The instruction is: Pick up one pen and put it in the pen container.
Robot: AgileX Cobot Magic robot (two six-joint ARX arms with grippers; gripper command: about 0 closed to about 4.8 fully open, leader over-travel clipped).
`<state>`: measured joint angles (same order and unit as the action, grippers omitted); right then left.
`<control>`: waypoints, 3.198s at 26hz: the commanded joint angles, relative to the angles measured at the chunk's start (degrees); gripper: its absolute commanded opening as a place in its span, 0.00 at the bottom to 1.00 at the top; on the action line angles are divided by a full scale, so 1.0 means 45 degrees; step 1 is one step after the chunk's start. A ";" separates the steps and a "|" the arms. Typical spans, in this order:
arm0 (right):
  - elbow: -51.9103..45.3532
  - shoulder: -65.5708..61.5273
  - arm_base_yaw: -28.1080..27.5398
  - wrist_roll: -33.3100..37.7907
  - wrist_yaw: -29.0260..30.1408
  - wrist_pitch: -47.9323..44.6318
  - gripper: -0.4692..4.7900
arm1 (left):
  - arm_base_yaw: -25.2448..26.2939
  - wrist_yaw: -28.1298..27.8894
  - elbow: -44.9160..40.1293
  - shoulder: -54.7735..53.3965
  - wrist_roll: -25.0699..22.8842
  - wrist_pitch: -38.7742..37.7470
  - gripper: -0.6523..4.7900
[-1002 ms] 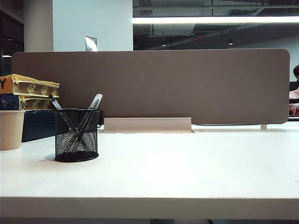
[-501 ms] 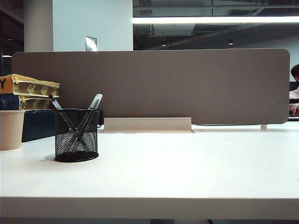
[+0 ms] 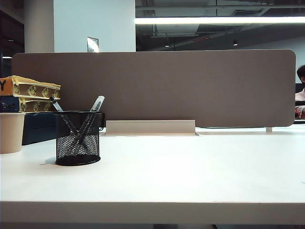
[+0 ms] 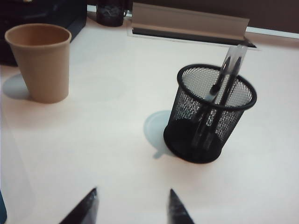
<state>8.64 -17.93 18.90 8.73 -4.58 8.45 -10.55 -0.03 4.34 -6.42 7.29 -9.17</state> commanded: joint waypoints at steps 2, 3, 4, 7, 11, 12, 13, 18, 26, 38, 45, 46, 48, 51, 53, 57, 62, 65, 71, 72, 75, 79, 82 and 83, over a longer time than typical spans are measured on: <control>-0.0364 0.0015 0.0024 -0.0005 -0.0369 -0.0806 0.49 | -0.0005 0.0044 -0.0165 0.0000 -0.0112 0.0544 0.46; -0.0447 0.0015 0.0019 -0.0044 -0.0491 -0.0816 0.49 | -0.0005 0.0049 -0.0170 0.0000 -0.0185 0.0539 0.46; -0.0510 0.0015 0.0019 -0.0068 -0.0554 -0.0845 0.49 | -0.0005 0.0049 -0.0170 0.0000 -0.0296 0.0539 0.46; -0.0811 0.0015 0.0019 -0.0087 -0.0772 -0.0903 0.49 | -0.0005 0.0005 -0.0296 0.0000 -0.0340 0.0544 0.46; -0.0986 0.0015 0.0019 -0.0253 -0.0772 -0.0991 0.42 | -0.0005 0.0000 -0.0641 0.0000 -0.0340 0.0549 0.46; -0.0986 0.0015 0.0019 -0.0359 -0.0772 -0.0991 0.37 | 0.0000 -0.0005 -0.0719 0.0000 -0.0340 0.0559 0.45; -0.0986 0.0015 0.0019 -0.0398 -0.0772 -0.0996 0.35 | -0.0005 -0.0005 -0.0782 0.0000 -0.0335 0.0583 0.44; -0.0996 0.0015 0.0019 -0.0772 -0.0772 -0.1166 0.28 | 0.0000 -0.0039 -0.0855 0.0000 -0.0345 0.0884 0.39; -0.0996 0.0015 0.0019 -0.1156 -0.0772 -0.1705 0.26 | 0.0000 -0.0063 -0.0860 0.0000 -0.1253 0.1768 0.39; -0.0996 0.0019 0.0015 -0.2380 -0.0777 -0.3376 0.09 | 0.0010 -0.0379 -0.0869 0.0000 -0.2380 0.2929 0.11; -0.1452 0.0019 0.0015 -0.2385 -0.0782 -0.3823 0.09 | 0.0010 -0.0437 -0.0869 0.0000 -0.2385 0.2939 0.11; -0.1598 0.0019 0.0015 -0.2395 -0.0782 -0.3968 0.09 | 0.0010 -0.0520 -0.0869 0.0000 -0.2390 0.2963 0.11; -0.1919 0.0019 0.0019 -0.2497 -0.0772 -0.4313 0.09 | 0.0010 -0.0617 -0.0869 0.0000 -0.2399 0.3094 0.11; -0.1909 0.0024 0.0019 -0.2764 -0.0816 -0.4318 0.09 | 0.0010 -0.0607 -0.0869 -0.0005 -0.2433 0.3487 0.11; -0.1909 0.0024 0.0019 -0.2764 -0.0816 -0.4430 0.09 | 0.0010 -0.0607 -0.0869 0.0000 -0.2429 0.3487 0.11; -0.1909 0.0024 0.0019 -0.2759 -0.0816 -0.4663 0.09 | 0.0010 -0.0544 -0.0869 -0.0005 -0.2429 0.3366 0.11; -0.1909 0.0024 0.0019 -0.2739 -0.0821 -0.4707 0.09 | 0.0010 -0.0267 -0.0869 -0.0005 -0.2181 0.2477 0.11; -0.1909 0.0024 0.0019 -0.2608 -0.0821 -0.4707 0.09 | 0.0010 -0.0160 -0.0869 -0.0005 -0.2181 0.2409 0.11; -0.1909 0.0024 0.0019 -0.2516 -0.0806 -0.4692 0.09 | 0.0010 0.0010 -0.0869 -0.0005 -0.2040 0.1768 0.11; -0.1909 0.0024 0.0019 -0.2516 -0.0806 -0.4687 0.09 | 0.0010 0.0010 -0.0869 -0.0005 -0.2021 0.1817 0.11; -0.1909 0.0029 0.0019 -0.2516 -0.0738 -0.4692 0.09 | 0.0010 0.0010 -0.0869 0.0000 -0.1836 0.2069 0.11; -0.1909 0.0029 0.0015 -0.2521 -0.0748 -0.4687 0.09 | 0.0015 0.0000 -0.0869 -0.0005 -0.1617 0.2025 0.11; -0.1909 0.0024 0.0015 -0.2521 -0.0729 -0.4566 0.09 | 0.0015 0.0005 -0.0869 -0.0005 -0.1617 0.1996 0.11; -0.1909 0.0029 0.0015 -0.2521 -0.0733 -0.4556 0.09 | 0.0015 0.0005 -0.0869 -0.0005 -0.1622 0.1967 0.11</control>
<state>0.34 -17.82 18.85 -2.83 -7.88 -11.46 -10.55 -0.40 0.25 -6.46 -0.19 -0.89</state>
